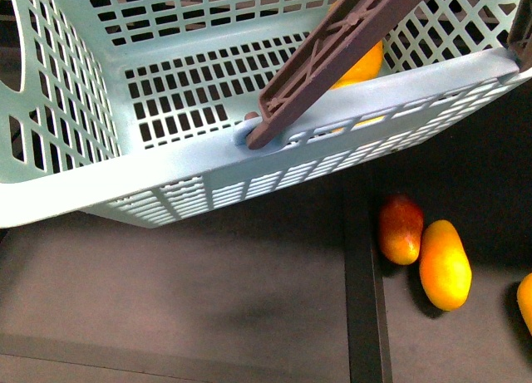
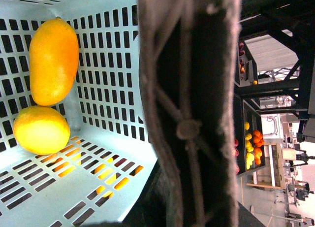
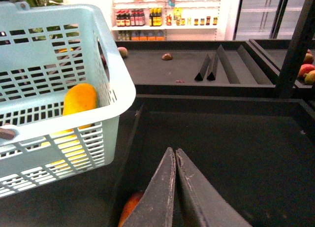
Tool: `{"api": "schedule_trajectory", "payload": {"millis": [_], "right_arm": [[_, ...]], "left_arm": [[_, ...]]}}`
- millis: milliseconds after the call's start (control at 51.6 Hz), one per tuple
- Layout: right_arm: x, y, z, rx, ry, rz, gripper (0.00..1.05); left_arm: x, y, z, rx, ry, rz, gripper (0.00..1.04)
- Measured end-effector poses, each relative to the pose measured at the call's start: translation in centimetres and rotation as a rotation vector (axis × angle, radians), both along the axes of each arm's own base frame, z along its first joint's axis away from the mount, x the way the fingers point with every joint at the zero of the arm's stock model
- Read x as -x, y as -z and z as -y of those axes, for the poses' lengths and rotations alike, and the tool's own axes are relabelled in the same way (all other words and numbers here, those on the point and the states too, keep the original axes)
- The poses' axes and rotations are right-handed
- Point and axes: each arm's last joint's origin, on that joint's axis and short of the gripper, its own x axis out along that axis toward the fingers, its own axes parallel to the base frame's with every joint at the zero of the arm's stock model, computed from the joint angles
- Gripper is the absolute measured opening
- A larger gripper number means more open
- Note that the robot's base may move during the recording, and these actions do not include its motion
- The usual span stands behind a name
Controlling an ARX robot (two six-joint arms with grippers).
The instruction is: Pick lemon and mango into basket
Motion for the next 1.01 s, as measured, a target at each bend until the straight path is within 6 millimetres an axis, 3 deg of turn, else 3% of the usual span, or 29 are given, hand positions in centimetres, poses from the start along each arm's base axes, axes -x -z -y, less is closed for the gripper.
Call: {"api": "schedule_trajectory", "payload": {"millis": [290, 407, 484, 581, 697, 852, 1007], "right_arm": [[0.0, 0.0, 0.0, 0.0, 0.0, 0.0, 0.57], [0.0, 0.0, 0.0, 0.0, 0.0, 0.0, 0.83], [0.0, 0.0, 0.0, 0.0, 0.0, 0.0, 0.96], [0.0, 0.0, 0.0, 0.0, -0.001, 0.001, 0.96], [0.0, 0.0, 0.0, 0.0, 0.001, 0.001, 0.96], [0.0, 0.0, 0.0, 0.0, -0.002, 0.001, 0.96], [0.0, 0.0, 0.0, 0.0, -0.002, 0.001, 0.96]], "left_arm": [[0.0, 0.0, 0.0, 0.001, 0.0, -0.001, 0.05], [0.0, 0.0, 0.0, 0.0, 0.0, -0.001, 0.05], [-0.1, 0.3, 0.0, -0.061, -0.287, -0.046, 0.05], [-1.2, 1.3, -0.2, -0.024, -0.532, -0.075, 0.05], [-4.3, 3.0, -1.7, -0.003, -0.737, -0.083, 0.05], [-9.9, 5.3, -4.0, 0.021, -0.857, -0.116, 0.05], [-14.4, 7.0, -4.3, 0.109, -0.912, -0.165, 0.05]]}}
